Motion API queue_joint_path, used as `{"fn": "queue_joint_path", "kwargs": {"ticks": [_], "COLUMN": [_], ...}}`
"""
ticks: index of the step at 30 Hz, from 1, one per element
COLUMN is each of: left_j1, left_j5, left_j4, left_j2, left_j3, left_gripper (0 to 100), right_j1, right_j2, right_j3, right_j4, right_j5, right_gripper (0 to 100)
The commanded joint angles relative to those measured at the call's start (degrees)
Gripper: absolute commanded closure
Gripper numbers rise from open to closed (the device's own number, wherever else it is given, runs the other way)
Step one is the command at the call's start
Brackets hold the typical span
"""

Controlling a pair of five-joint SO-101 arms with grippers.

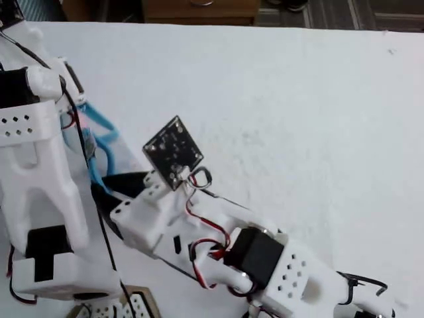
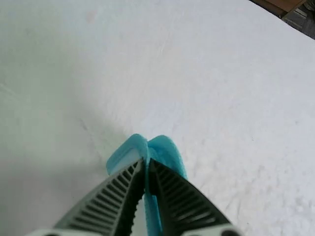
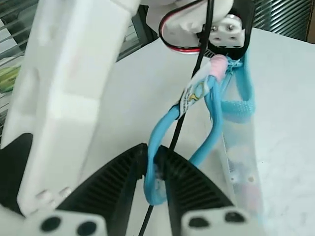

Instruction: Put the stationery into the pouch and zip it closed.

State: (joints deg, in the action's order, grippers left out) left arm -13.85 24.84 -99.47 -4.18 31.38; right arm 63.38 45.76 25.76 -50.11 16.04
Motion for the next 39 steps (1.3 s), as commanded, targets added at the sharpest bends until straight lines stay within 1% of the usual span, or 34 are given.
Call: {"fn": "queue_joint_path", "kwargs": {"ticks": [1,6,9,11,12,15,21,24,27,32,39], "left_j1": [1.36,1.27,1.45,1.45,1.45,1.36,1.36,1.36,1.45,1.45,1.45], "left_j5": [0.35,0.18,0.35,0.35,0.35,0.26,0.26,0.26,0.35,0.35,0.35], "left_j4": [-0.97,-0.97,-0.97,-0.97,-0.97,-0.97,-1.32,-1.32,-1.32,-1.32,-1.32], "left_j2": [-2.59,-2.59,-2.59,-2.59,-2.59,-2.59,-2.59,-2.59,-2.59,-2.59,-2.59], "left_j3": [-2.29,-2.29,-2.29,-2.29,-2.29,-2.29,-2.29,-2.29,-2.29,-2.29,-2.29], "left_gripper": [98,98,98,98,98,98,98,98,98,98,98], "right_j1": [-1.1,-10.95,-13.76,-15.25,-15.6,-15.87,-15.96,-15.96,-15.96,-15.6,-15.6], "right_j2": [2.68,6.73,7.43,6.99,6.99,6.99,6.9,6.9,6.9,6.9,6.55], "right_j3": [-3.87,-0.97,3.96,8.18,10.29,16.18,26.02,28.31,29.01,29.01,29.27], "right_j4": [-3.03,-3.56,-5.14,-5.23,-4.53,3.38,25.27,32.04,34.77,35.12,35.12], "right_j5": [-4.22,-24.79,-36.04,-41.67,-42.9,-43.43,-43.08,-39.56,-35.6,-30.59,-29.45], "right_gripper": [98.1,98.1,98.1,98.1,98.1,98.1,98.1,98.1,98.1,98.1,98.1]}}
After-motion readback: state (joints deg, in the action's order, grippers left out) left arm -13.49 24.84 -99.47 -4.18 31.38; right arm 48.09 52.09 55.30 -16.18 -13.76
